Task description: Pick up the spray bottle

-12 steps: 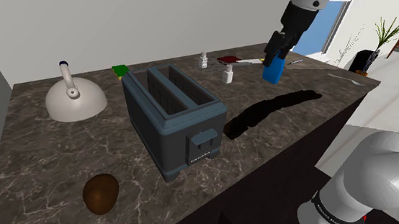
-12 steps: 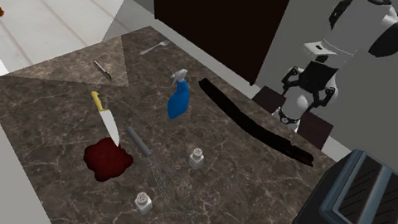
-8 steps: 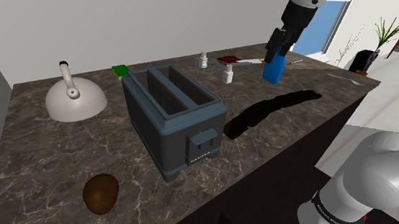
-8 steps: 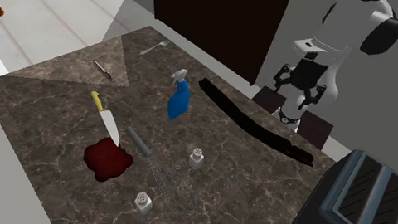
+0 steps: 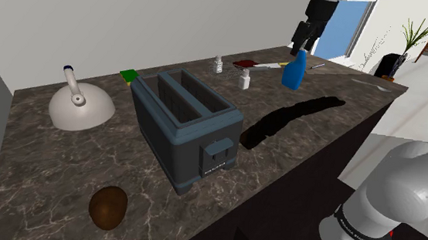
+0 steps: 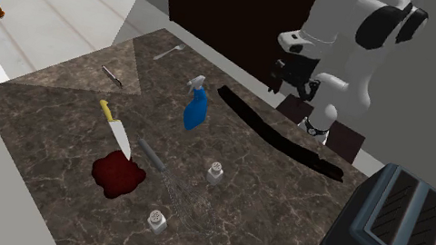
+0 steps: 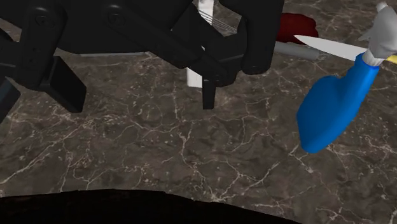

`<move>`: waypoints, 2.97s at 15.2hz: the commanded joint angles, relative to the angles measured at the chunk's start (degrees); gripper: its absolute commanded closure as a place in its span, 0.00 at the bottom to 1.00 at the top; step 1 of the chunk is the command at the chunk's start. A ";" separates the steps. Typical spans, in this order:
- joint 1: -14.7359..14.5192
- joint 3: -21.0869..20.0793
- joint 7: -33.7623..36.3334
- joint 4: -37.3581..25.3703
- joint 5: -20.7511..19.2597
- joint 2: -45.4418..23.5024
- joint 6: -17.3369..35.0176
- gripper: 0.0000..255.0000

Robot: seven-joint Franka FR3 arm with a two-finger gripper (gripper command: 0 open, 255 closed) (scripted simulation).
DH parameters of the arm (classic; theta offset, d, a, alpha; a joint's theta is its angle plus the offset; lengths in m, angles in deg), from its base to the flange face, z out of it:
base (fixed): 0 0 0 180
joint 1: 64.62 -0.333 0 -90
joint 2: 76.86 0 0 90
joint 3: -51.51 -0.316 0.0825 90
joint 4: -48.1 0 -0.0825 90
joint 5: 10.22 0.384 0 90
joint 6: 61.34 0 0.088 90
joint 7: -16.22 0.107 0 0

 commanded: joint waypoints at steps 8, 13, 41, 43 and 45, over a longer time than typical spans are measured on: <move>1.76 9.46 -11.26 -18.27 1.81 -17.91 -3.97 0.00; 4.15 14.39 -18.35 -31.67 5.72 -30.12 -7.97 0.00; 11.72 18.10 -27.07 -49.38 13.43 -48.77 -11.81 1.00; 12.28 18.13 -27.18 -52.29 13.89 -49.68 -13.86 1.00; 12.95 18.15 -27.29 -55.44 14.42 -50.74 -16.02 1.00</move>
